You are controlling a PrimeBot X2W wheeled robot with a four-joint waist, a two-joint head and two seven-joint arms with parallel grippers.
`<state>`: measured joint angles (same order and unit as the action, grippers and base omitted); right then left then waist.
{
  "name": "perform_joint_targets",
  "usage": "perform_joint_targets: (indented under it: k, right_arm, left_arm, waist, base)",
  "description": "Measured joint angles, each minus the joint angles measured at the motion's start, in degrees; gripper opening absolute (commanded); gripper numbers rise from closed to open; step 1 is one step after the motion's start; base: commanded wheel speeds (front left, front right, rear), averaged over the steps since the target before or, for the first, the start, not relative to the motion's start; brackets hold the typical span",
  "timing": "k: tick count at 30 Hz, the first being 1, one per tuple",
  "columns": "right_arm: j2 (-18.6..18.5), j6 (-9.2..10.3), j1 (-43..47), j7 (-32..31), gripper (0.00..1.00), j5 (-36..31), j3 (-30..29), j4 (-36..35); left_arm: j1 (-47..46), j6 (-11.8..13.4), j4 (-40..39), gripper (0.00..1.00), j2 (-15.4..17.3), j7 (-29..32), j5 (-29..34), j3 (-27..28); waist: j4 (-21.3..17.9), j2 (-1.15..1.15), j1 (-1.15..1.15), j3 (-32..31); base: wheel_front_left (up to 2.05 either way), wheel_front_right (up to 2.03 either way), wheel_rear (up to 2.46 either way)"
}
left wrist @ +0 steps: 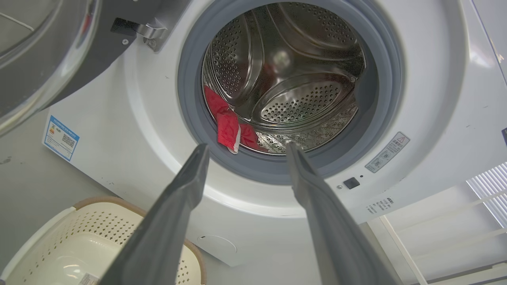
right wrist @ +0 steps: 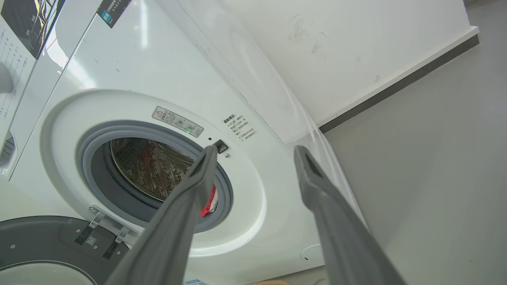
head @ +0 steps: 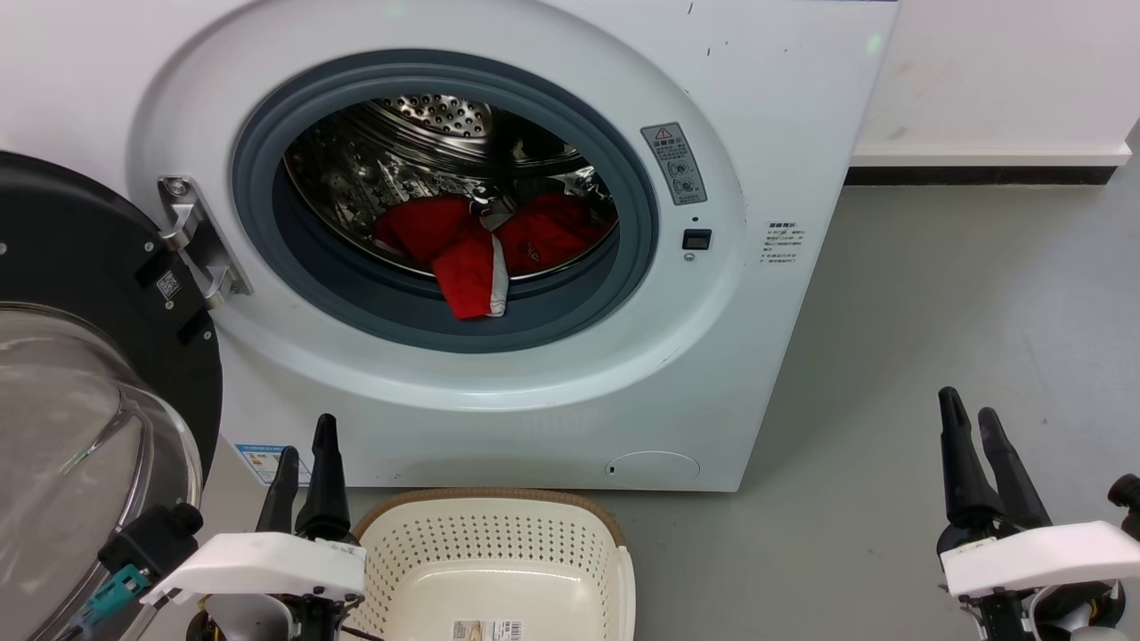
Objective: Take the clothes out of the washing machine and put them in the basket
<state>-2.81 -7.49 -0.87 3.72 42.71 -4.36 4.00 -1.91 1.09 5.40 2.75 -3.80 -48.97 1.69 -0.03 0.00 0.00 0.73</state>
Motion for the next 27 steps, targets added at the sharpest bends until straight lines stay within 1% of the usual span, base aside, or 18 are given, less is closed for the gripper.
perform_joint_targets:
  k: [4,14,27]
  right_arm:
    - [0.0,0.0,0.3,0.82,1.0,-4.15,0.47,-0.51]
    - [0.0,0.0,1.49,2.49,1.0,-13.05,0.96,-1.86]
    - [0.0,0.0,2.65,4.59,1.0,-22.42,1.48,-3.99]
  left_arm:
    - [0.31,0.43,-0.41,1.0,0.0,-0.74,3.52,-0.57]
    - [1.37,0.41,-1.66,1.0,0.01,-2.52,10.39,-1.09]
    - [2.55,-0.07,-2.26,1.0,0.03,-4.54,18.59,-1.4]
  waist:
    - [0.05,0.0,0.0,-0.02]
    - [0.17,0.0,0.0,-0.09]
    - [0.16,0.0,0.0,-0.24]
  base:
    - [0.0,0.0,0.0]
    - [0.0,0.0,0.0]
    - [0.0,0.0,0.0]
